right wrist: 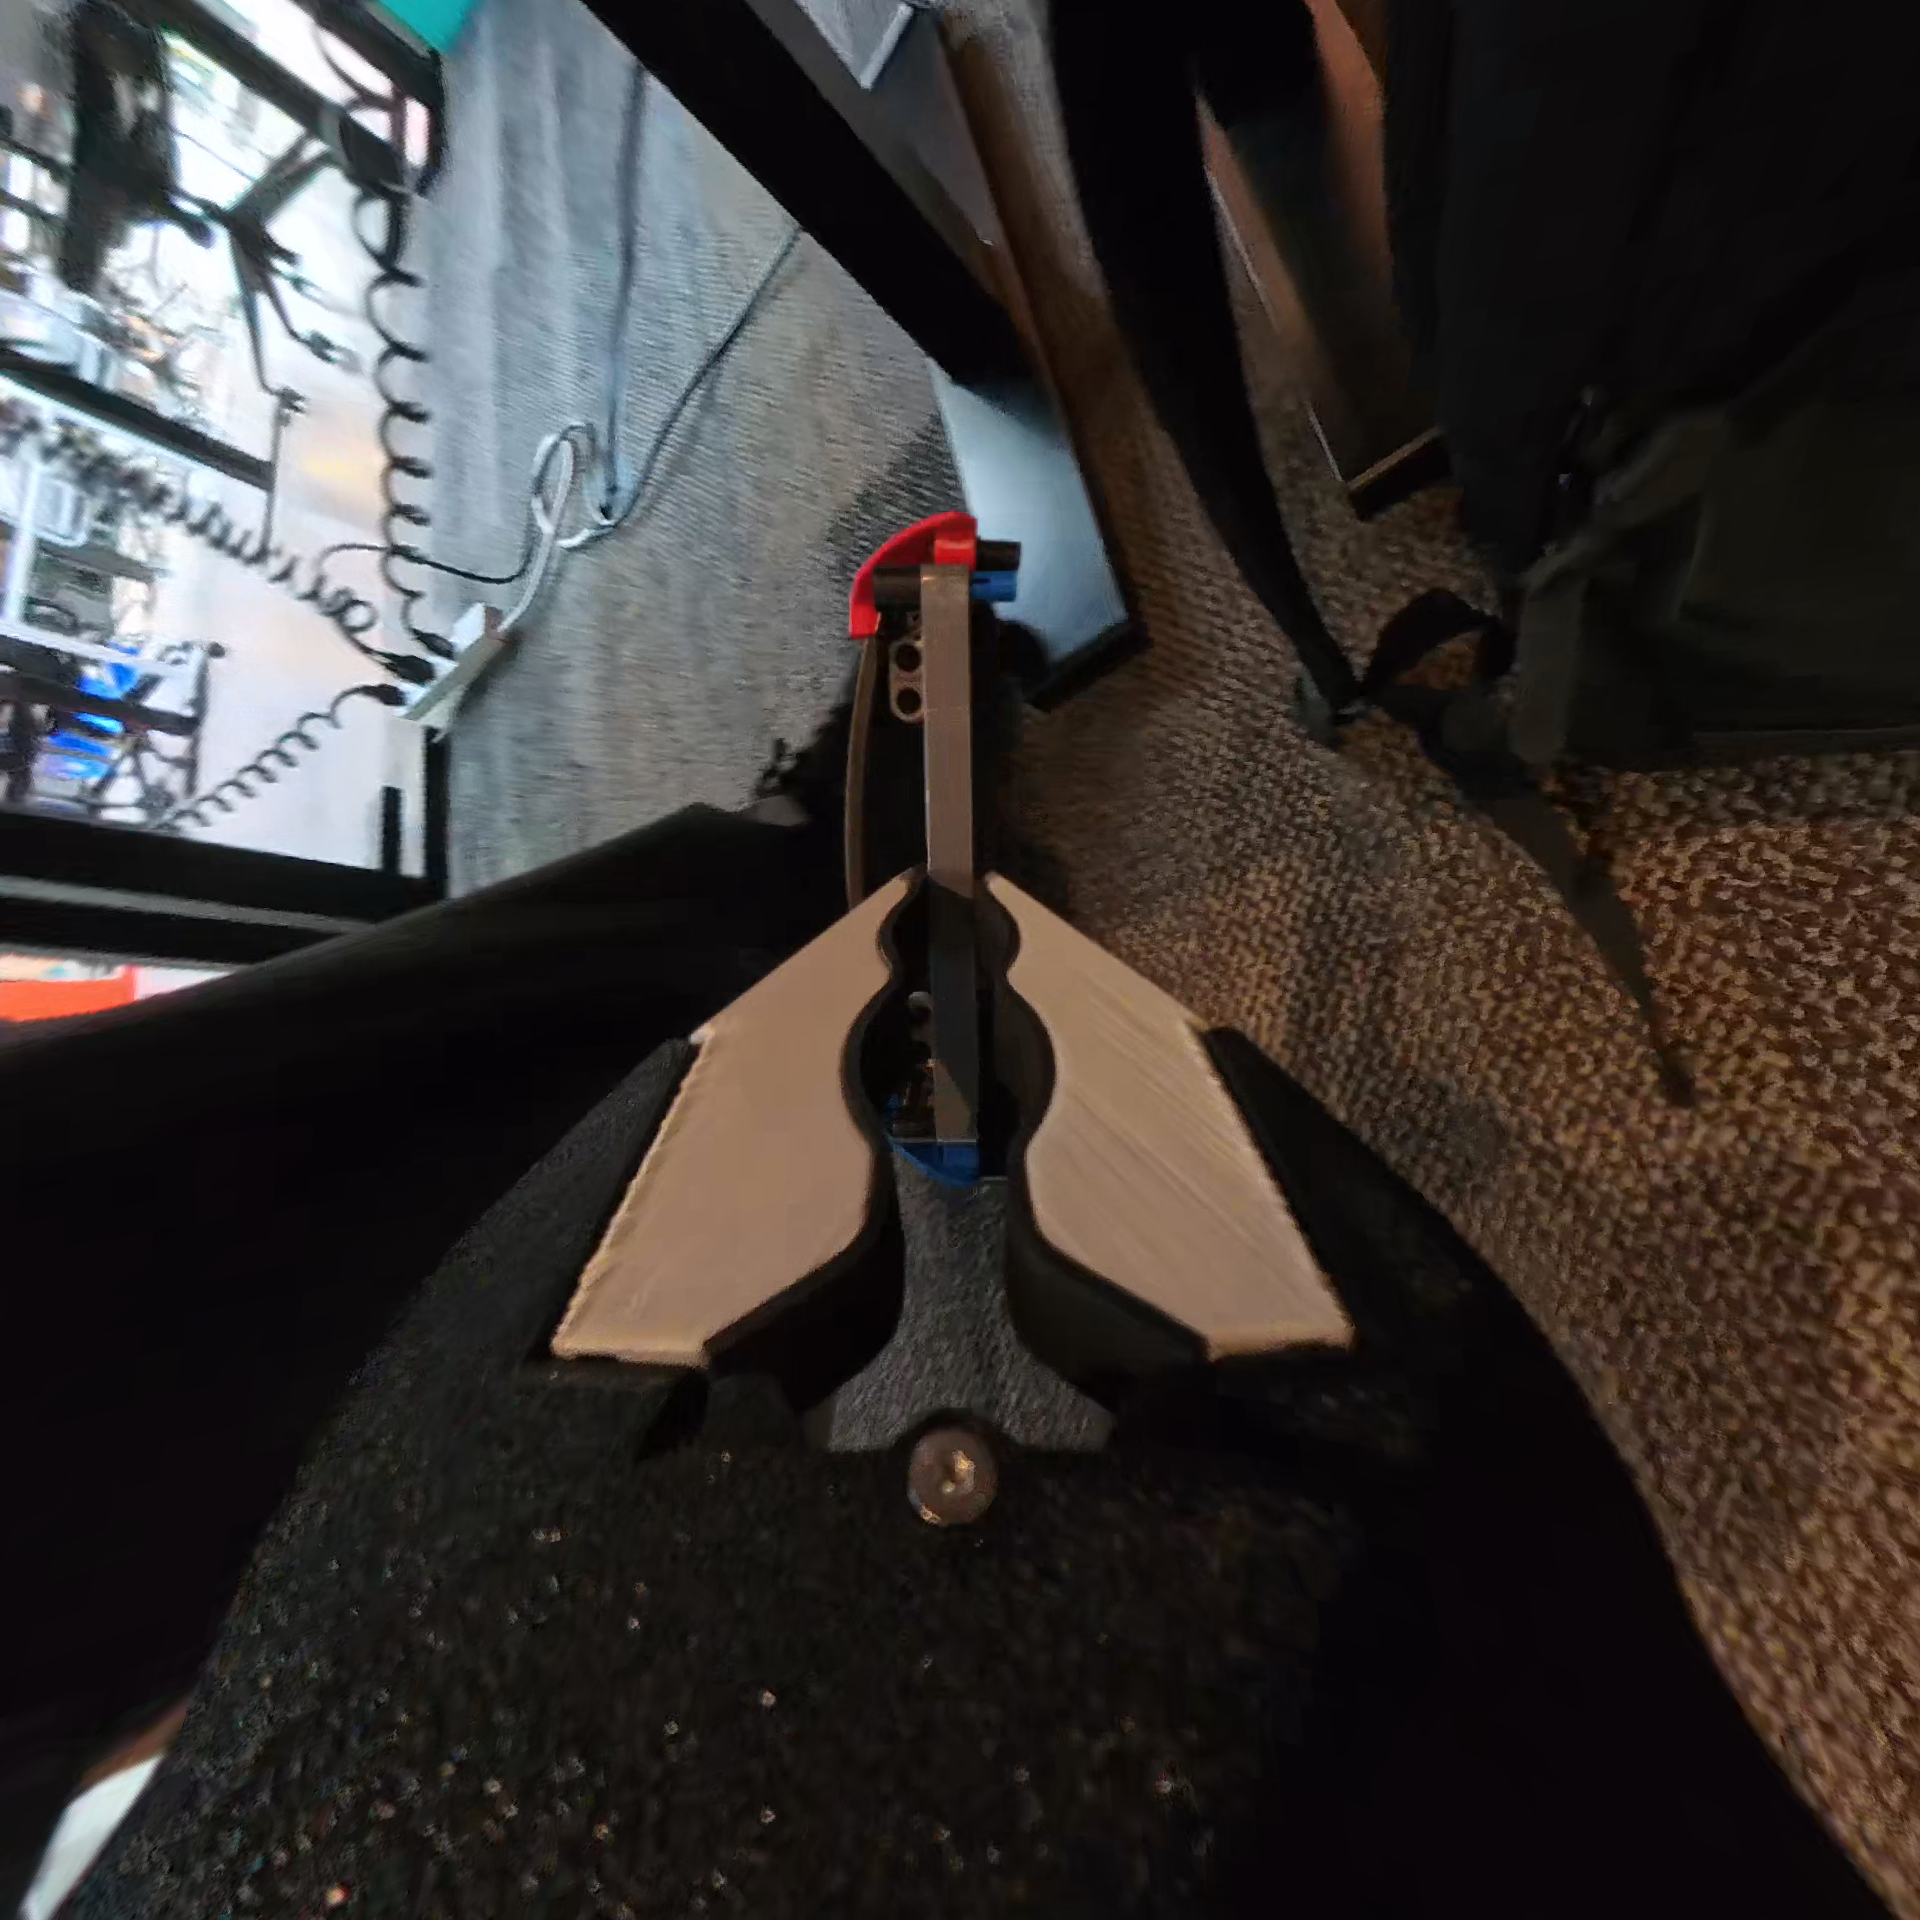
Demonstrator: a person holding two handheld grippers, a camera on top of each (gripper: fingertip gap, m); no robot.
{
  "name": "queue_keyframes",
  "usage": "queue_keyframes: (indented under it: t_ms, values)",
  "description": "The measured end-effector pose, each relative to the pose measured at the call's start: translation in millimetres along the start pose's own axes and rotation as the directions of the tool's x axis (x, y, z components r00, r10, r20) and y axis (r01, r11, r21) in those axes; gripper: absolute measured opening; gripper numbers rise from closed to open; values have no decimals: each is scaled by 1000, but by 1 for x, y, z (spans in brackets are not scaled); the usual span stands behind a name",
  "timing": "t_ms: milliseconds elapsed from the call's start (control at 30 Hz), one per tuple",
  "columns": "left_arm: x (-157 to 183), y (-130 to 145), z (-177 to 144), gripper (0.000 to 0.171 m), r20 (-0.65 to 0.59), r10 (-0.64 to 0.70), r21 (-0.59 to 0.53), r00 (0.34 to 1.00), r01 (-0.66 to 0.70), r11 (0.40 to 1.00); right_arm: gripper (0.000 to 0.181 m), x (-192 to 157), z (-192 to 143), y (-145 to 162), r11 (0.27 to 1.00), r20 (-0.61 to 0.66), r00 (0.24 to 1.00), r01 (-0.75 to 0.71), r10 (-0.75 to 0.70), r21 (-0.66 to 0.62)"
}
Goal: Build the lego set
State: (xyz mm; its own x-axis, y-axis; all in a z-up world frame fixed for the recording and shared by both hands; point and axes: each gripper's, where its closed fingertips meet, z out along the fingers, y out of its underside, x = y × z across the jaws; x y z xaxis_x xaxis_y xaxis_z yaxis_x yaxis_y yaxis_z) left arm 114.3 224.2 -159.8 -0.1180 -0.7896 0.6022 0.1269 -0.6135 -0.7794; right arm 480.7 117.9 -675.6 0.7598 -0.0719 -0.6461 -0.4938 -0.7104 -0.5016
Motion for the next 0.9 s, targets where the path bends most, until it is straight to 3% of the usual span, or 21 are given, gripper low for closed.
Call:
queue_keyframes:
  t_ms: [133, 233, 333, 433, 567, 667, 767, 900]
  values:
    - [7, 4, 1, 35, -7, 57, -13, 998, -57, 998, 7, -73, -80, -47, 983, 38, 983, 182, -181, -11]
    - [7, 5, 0, 36, 36, 115, -7, 993, -115, 993, 8, -154, -149, -99, 911, 19, 912, 410, -410, 37]
    - [11, 11, -7, 38, 150, 145, 5, 978, -147, 989, 8, -272, -207, -145, 710, -21, 718, 692, -696, 130]
    - [50, 57, -26, 42, 172, 122, -107, 978, -105, 989, 8, -405, -228, -168, 470, -42, 492, 851, -870, 233]
    - [89, 118, -81, 45, 298, 227, -268, 927, -147, 952, 8, -559, -196, -163, 151, -99, 197, 924, -976, 352]
    - [97, 130, -130, 46, 423, 266, -301, 866, -143, 943, 8, -646, -126, -131, -99, -118, -56, 911, -991, 399]
    - [90, 122, -175, 45, 560, 258, -269, 788, -121, 955, 8, -696, -35, -93, -235, -82, -221, 888, -972, 395]
    - [83, 102, -221, 45, 658, 233, -225, 716, -107, 968, 8, -728, 55, -58, -511, -149, -491, 788, -858, 343]
